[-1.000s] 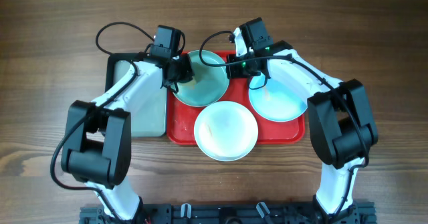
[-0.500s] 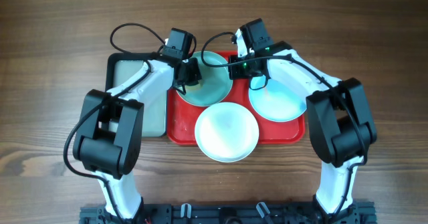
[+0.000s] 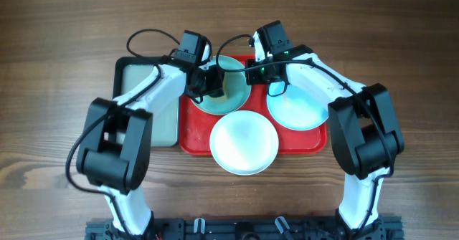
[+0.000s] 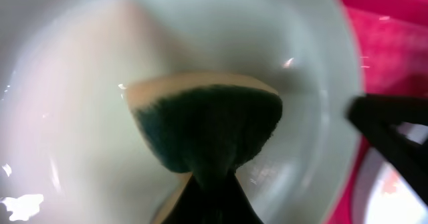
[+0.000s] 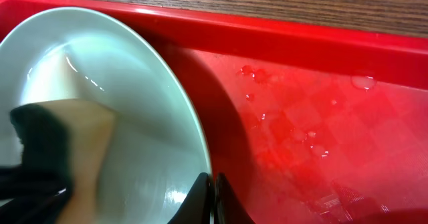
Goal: Clean dirty plates on tray and stack at the side
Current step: 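Scrub the blue plate with the sponge held in the left gripper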
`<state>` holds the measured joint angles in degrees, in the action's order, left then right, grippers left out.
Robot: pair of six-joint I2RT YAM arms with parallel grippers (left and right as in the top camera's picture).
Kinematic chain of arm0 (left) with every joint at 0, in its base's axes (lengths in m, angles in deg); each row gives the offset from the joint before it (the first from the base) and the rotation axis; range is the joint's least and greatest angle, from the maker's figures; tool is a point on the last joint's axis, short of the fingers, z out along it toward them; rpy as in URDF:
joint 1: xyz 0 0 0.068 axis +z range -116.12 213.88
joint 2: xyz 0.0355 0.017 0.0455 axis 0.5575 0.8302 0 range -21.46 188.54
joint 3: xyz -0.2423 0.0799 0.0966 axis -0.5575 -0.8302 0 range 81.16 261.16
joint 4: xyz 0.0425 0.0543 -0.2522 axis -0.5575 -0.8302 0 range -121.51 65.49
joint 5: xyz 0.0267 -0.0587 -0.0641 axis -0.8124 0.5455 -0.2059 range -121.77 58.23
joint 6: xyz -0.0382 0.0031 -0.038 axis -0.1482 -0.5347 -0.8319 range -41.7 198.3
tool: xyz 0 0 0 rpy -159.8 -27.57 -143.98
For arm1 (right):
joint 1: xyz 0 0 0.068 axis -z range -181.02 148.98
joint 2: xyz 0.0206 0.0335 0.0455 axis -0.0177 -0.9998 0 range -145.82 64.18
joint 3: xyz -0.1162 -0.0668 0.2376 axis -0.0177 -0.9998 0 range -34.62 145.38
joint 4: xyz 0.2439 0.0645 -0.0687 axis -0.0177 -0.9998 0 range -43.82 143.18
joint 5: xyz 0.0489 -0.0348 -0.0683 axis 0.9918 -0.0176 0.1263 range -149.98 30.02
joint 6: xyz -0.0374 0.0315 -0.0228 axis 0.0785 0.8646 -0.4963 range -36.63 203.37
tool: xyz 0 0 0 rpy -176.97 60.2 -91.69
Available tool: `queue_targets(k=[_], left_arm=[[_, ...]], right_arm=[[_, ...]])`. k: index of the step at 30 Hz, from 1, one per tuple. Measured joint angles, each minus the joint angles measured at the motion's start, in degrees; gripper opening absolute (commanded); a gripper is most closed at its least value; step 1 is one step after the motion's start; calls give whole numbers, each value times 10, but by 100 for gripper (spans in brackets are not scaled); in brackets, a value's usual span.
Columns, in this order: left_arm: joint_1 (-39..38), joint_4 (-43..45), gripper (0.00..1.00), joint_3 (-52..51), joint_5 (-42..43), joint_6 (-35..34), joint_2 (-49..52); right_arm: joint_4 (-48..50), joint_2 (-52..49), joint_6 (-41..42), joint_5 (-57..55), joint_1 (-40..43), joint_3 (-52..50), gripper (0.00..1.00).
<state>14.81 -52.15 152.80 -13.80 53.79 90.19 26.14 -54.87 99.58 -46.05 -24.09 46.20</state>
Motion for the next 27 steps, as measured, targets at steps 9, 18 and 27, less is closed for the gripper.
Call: queue_targets(k=[9, 18, 27], left_arm=[[-1, -45, 4, 0, -63, 0, -112], [-3, -59, 4, 0, -102, -16, -51], [-12, -50, 4, 1, -109, -50, 7]], right_arm=[[1, 0, 0, 2, 0, 0, 4], [1, 0, 0, 2, 0, 0, 4], [1, 0, 0, 1, 0, 0, 4]])
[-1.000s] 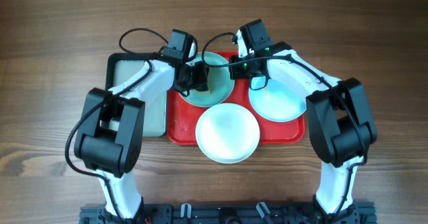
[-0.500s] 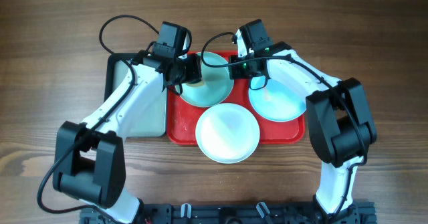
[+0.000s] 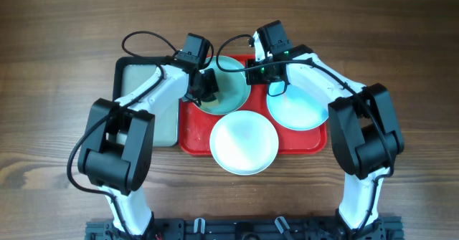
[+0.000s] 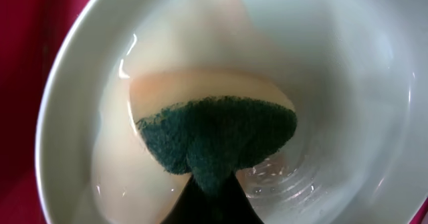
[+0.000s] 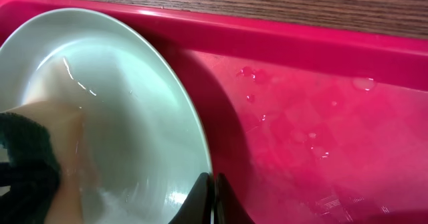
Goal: Clean dirty plates on tray and stack at the side
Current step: 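Scrub the blue plate with the sponge held in the left gripper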
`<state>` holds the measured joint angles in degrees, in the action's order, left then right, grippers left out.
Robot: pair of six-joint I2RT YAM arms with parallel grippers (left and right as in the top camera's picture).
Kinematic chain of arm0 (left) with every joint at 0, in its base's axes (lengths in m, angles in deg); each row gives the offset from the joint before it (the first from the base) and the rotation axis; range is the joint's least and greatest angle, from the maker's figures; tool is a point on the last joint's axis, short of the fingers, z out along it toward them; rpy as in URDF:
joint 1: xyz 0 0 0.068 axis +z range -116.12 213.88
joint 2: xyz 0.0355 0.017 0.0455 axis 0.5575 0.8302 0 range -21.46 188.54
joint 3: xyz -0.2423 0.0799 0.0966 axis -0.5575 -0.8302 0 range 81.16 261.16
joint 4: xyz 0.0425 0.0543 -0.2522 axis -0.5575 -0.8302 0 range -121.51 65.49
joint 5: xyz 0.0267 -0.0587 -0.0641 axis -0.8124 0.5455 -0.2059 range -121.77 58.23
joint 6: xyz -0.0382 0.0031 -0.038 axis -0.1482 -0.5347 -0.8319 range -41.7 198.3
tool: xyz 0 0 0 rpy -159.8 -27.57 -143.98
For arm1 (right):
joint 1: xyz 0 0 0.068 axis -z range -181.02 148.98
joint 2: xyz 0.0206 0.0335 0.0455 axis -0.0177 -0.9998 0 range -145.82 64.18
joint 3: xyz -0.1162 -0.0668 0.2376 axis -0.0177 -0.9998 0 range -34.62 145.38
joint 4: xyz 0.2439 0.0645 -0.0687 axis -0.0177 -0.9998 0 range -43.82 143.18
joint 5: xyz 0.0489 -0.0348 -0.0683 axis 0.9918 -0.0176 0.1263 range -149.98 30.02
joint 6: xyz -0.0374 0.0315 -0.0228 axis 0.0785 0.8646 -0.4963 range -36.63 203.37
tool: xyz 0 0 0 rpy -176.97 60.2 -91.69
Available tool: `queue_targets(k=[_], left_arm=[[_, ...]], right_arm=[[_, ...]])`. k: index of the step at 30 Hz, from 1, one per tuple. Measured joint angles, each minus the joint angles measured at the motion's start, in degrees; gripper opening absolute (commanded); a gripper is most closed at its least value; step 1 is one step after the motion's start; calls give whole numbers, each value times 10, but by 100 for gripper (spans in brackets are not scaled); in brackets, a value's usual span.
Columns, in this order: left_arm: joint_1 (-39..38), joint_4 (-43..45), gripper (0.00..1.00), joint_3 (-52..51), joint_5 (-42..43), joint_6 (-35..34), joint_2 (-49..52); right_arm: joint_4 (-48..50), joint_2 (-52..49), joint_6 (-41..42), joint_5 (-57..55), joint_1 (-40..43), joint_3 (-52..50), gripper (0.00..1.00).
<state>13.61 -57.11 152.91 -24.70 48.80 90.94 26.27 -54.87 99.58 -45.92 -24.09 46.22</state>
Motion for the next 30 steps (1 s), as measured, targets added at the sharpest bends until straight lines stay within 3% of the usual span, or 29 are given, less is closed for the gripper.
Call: queue_targets(k=[30], left_arm=[[-10, 56, 4, 11, 73, -11, 16]], right_arm=[[0, 0, 0, -4, 0, 0, 4]])
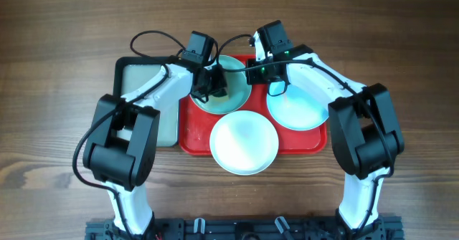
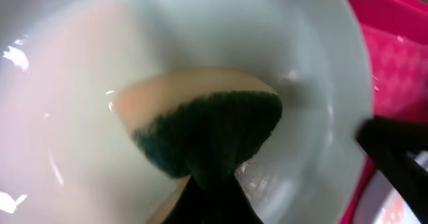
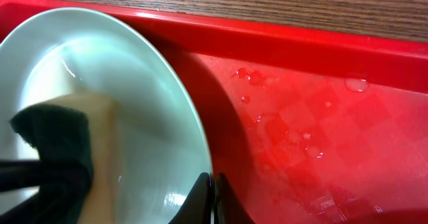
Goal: Clean dirty plates on tray and stack at the side
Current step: 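Scrub the blue plate with the sponge held in the left gripper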
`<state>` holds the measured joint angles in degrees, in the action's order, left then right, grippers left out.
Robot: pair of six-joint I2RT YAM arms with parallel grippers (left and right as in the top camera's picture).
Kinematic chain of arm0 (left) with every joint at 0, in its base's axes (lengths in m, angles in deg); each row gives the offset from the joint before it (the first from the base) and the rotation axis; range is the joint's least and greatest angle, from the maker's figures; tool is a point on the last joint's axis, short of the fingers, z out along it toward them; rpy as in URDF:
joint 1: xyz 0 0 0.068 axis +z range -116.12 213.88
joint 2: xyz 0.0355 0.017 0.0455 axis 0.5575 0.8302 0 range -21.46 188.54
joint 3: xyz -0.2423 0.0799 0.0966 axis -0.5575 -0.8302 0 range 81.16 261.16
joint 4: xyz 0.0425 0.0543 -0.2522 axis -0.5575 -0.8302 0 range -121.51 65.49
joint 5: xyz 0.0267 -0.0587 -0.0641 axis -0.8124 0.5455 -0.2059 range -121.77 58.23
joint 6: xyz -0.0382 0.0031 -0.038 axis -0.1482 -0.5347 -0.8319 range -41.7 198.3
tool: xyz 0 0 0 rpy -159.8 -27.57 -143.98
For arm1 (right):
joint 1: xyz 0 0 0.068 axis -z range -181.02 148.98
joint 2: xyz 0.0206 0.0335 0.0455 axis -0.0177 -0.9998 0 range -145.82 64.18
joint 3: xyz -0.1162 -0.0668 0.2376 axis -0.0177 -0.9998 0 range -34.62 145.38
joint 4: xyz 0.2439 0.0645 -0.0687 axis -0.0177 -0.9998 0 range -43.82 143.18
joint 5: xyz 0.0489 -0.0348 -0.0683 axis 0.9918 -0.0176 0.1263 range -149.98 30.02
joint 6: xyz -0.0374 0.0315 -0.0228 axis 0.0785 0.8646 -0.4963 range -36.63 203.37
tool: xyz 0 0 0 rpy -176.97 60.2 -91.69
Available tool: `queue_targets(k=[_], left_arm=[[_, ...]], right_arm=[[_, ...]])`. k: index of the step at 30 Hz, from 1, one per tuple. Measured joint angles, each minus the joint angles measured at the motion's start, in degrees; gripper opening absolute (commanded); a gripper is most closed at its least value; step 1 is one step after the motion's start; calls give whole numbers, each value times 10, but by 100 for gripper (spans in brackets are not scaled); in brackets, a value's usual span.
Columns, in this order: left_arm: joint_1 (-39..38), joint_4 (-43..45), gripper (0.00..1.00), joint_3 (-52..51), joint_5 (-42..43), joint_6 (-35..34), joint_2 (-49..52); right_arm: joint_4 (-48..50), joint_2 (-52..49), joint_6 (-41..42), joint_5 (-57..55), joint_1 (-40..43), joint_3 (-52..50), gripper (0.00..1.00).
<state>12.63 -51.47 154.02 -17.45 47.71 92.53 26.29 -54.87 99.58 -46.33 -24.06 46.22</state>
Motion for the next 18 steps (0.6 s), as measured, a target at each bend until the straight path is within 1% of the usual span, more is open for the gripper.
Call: queue_targets(k=[3, 8, 11, 14, 18], left_arm=[[-9, -18, 4, -3, 0, 3, -30], [-13, -50, 4, -2, -45, 5, -98], [-13, -68, 4, -3, -72, 5, -97], [-13, -68, 4, -4, -88, 4, -89], [-13, -63, 4, -21, -120, -17, -50]], right_arm=[[0, 0, 0, 2, 0, 0, 4], [0, 0, 0, 3, 0, 0, 4], [0, 0, 0, 3, 0, 0, 4], [0, 0, 0, 3, 0, 0, 4], [0, 0, 0, 3, 0, 0, 4]])
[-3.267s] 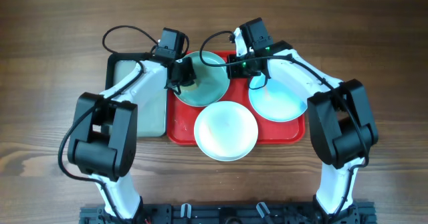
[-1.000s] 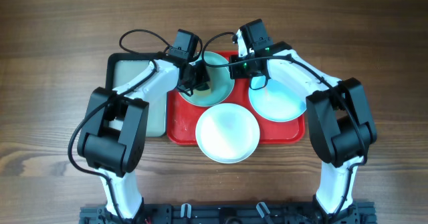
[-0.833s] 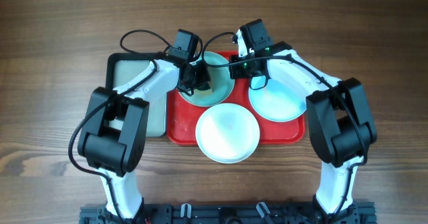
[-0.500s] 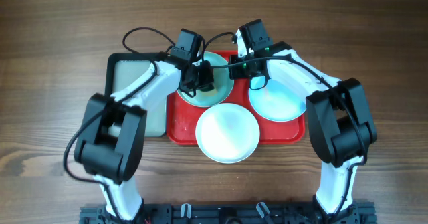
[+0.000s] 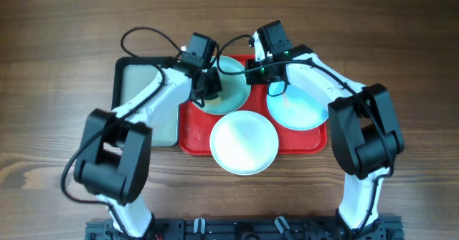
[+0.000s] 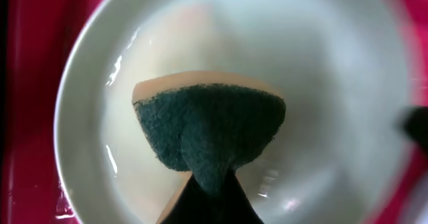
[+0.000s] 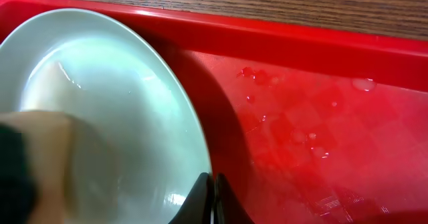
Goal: Clean dirty plates on tray and stack at the side
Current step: 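Scrub the blue plate with the sponge held in the left gripper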
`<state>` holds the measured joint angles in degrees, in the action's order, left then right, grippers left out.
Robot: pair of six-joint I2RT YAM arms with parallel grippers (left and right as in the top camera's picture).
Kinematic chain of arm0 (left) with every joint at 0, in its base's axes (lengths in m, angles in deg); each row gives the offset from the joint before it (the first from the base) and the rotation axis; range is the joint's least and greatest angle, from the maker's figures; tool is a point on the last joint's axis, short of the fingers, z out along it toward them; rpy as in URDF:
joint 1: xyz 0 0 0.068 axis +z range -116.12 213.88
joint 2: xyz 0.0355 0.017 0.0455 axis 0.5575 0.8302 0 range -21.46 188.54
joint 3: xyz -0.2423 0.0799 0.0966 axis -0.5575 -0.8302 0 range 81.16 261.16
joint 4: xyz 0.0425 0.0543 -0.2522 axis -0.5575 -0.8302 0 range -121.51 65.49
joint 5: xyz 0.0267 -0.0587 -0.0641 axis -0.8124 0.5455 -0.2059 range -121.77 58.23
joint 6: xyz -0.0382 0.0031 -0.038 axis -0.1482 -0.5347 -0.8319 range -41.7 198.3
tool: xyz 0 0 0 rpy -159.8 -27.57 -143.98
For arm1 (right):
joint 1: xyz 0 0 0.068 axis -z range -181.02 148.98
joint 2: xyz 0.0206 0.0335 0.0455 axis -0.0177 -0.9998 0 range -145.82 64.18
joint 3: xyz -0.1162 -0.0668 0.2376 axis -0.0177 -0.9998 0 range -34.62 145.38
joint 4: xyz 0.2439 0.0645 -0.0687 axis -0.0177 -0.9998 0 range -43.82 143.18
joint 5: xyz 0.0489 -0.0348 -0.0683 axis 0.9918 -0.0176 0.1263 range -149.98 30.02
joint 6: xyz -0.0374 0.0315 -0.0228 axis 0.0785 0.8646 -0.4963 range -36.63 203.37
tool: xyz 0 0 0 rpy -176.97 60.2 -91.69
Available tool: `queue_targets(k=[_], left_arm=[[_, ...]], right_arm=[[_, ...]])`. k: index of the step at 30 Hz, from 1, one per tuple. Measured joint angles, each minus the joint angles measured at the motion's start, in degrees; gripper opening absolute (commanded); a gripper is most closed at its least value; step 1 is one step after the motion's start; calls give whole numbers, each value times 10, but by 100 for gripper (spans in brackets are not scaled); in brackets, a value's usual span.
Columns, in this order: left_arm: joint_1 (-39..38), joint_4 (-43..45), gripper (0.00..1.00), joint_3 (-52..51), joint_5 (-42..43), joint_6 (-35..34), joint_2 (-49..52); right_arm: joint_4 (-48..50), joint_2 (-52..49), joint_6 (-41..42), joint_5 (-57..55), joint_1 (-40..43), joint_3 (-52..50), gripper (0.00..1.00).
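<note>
A pale green plate (image 5: 235,77) sits at the back of the red tray (image 5: 193,136). My left gripper (image 5: 209,87) is shut on a yellow sponge with a dark green scouring face (image 6: 208,127). It presses the sponge onto the wet inside of the plate (image 6: 334,110), toward its left side. My right gripper (image 7: 212,185) is shut on the plate's right rim (image 7: 190,117). In the right wrist view the sponge (image 7: 37,160) is a blur at the lower left.
Two more pale plates lie on the tray, one at the front middle (image 5: 244,143) and one at the right (image 5: 301,105). A black-rimmed basin (image 5: 140,89) stands left of the tray. Water drops dot the tray floor (image 7: 314,137).
The sponge in my left gripper has shifted from the plate's right part, near my right gripper, to its left part. My right gripper keeps its pinch on the rim, unmoved.
The sponge was near the plate's right rim, then on its left side, then back toward the right, and now on the left again. My left gripper stayed shut on it, and my right gripper held the rim at every moment.
</note>
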<state>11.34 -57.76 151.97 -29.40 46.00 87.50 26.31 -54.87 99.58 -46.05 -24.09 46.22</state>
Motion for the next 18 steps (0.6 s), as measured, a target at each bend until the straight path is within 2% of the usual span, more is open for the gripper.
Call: queue_targets(k=[11, 18], left_arm=[[-22, 52, 4, -6, -8, -11, 29], [-25, 55, 4, -6, -8, -11, 29]], right_arm=[[0, 0, 0, -1, 1, 0, 4], [0, 0, 0, -1, 1, 0, 4]])
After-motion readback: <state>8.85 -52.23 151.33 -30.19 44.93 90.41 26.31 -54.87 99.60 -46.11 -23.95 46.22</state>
